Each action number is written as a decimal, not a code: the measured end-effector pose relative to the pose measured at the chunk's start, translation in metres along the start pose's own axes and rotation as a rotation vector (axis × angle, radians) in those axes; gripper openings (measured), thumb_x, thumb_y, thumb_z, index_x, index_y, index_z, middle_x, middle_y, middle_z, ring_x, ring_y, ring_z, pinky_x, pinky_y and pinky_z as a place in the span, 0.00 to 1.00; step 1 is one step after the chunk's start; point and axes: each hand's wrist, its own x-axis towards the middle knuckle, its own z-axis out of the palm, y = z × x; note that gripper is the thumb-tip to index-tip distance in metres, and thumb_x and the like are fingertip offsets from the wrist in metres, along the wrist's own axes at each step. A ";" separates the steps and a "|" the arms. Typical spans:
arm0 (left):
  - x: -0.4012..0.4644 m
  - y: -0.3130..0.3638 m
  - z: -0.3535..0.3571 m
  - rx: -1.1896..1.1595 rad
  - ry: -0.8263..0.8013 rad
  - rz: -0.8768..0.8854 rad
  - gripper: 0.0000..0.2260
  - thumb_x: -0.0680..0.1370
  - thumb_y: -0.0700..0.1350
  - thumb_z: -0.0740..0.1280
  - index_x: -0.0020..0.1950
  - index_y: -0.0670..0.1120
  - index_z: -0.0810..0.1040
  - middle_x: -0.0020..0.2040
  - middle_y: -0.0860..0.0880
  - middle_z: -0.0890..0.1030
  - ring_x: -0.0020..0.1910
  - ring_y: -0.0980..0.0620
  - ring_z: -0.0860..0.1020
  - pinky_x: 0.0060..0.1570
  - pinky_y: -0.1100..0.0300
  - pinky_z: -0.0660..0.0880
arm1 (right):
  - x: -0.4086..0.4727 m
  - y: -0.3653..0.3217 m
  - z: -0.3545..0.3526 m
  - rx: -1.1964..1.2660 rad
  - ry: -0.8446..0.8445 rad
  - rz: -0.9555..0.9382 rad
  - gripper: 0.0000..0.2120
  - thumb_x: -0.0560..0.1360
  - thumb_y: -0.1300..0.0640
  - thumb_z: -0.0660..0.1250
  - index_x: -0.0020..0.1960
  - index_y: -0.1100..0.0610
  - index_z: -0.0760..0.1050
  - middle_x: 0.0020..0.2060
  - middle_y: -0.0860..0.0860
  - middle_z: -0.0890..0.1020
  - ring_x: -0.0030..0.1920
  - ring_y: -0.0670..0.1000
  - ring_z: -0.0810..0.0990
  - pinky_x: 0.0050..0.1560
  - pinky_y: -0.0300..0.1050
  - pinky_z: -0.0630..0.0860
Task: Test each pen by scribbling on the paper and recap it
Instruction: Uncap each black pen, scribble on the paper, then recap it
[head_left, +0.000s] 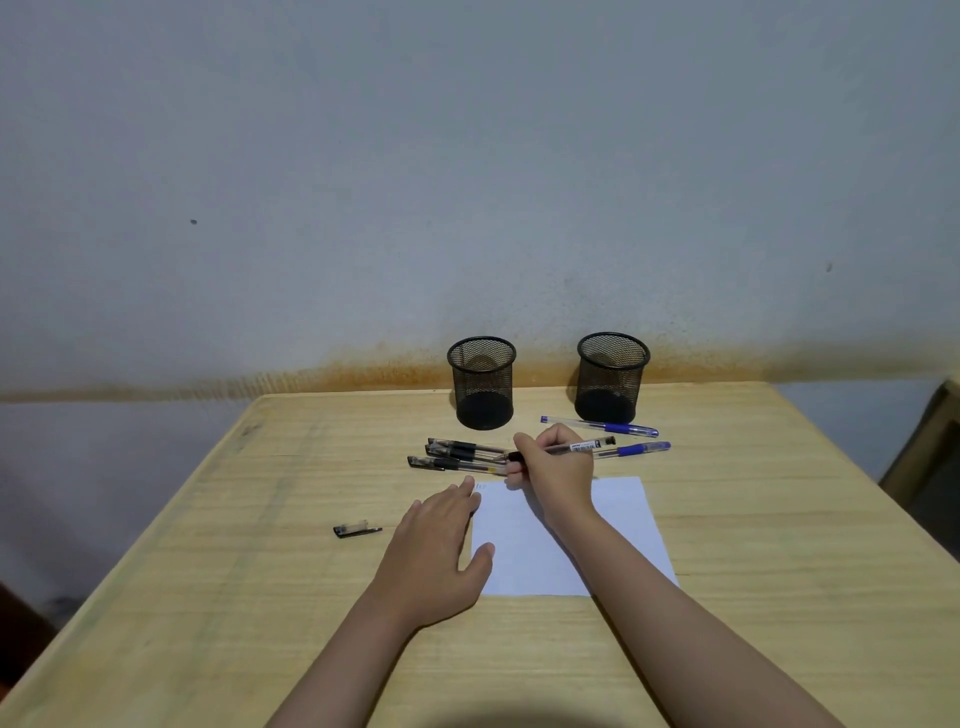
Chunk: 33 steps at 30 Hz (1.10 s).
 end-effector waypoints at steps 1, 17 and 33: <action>-0.001 0.000 0.000 0.003 0.019 0.007 0.26 0.74 0.57 0.56 0.71 0.50 0.64 0.76 0.57 0.58 0.73 0.58 0.58 0.74 0.52 0.53 | 0.000 0.000 0.000 0.023 -0.016 0.011 0.11 0.73 0.62 0.70 0.36 0.59 0.70 0.29 0.60 0.78 0.31 0.60 0.81 0.32 0.46 0.76; -0.049 -0.060 -0.037 -0.046 0.385 -0.292 0.10 0.73 0.37 0.66 0.52 0.46 0.81 0.55 0.49 0.81 0.56 0.46 0.77 0.55 0.55 0.72 | -0.057 -0.040 -0.006 -0.287 -0.346 -0.305 0.04 0.73 0.62 0.71 0.42 0.55 0.81 0.36 0.48 0.83 0.37 0.39 0.81 0.38 0.34 0.76; -0.042 0.007 -0.057 -0.607 0.421 -0.156 0.11 0.71 0.36 0.72 0.39 0.53 0.81 0.42 0.53 0.83 0.46 0.55 0.80 0.49 0.58 0.76 | -0.094 -0.040 -0.016 -0.327 -0.529 -0.297 0.02 0.70 0.64 0.73 0.42 0.58 0.82 0.34 0.46 0.84 0.39 0.42 0.83 0.41 0.32 0.76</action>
